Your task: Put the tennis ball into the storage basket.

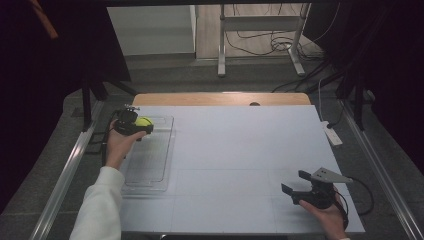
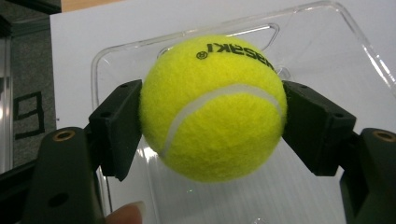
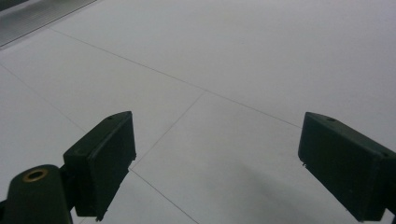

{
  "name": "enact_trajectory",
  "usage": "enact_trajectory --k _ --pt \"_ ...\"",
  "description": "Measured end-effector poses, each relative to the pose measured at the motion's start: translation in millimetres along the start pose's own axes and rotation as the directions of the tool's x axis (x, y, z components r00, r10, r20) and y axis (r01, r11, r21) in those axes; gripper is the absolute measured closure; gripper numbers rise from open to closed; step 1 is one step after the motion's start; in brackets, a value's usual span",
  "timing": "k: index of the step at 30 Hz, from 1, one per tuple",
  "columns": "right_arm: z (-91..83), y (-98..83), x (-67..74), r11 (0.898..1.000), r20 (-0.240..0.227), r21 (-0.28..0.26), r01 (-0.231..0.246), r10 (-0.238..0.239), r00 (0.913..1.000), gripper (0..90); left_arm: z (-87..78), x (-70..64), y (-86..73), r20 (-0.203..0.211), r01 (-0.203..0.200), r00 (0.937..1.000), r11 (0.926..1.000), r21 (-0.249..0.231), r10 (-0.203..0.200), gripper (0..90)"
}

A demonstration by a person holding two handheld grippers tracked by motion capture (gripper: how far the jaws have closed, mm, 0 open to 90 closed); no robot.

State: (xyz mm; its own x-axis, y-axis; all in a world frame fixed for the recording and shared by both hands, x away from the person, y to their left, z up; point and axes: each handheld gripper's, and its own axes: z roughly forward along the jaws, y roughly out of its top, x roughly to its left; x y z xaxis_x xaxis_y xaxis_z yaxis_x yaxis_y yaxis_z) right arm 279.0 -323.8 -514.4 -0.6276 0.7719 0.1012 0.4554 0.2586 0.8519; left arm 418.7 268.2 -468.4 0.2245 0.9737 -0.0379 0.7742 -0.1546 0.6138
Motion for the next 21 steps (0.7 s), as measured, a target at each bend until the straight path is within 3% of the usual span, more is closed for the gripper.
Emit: enact_trajectory --k 11,21 --pt "0.4 -0.3 0.1 1.0 0.002 0.0 0.0 0.0 1.0 11.2 14.3 -2.3 -5.9 0.006 -0.004 1.0 0.9978 0.066 0.004 26.2" --pt "0.6 -0.3 0.1 1.0 0.003 0.001 0.001 -0.001 1.0 11.2 21.9 -4.4 -8.5 0.006 -0.019 0.9998 0.9952 0.096 0.019 26.1"
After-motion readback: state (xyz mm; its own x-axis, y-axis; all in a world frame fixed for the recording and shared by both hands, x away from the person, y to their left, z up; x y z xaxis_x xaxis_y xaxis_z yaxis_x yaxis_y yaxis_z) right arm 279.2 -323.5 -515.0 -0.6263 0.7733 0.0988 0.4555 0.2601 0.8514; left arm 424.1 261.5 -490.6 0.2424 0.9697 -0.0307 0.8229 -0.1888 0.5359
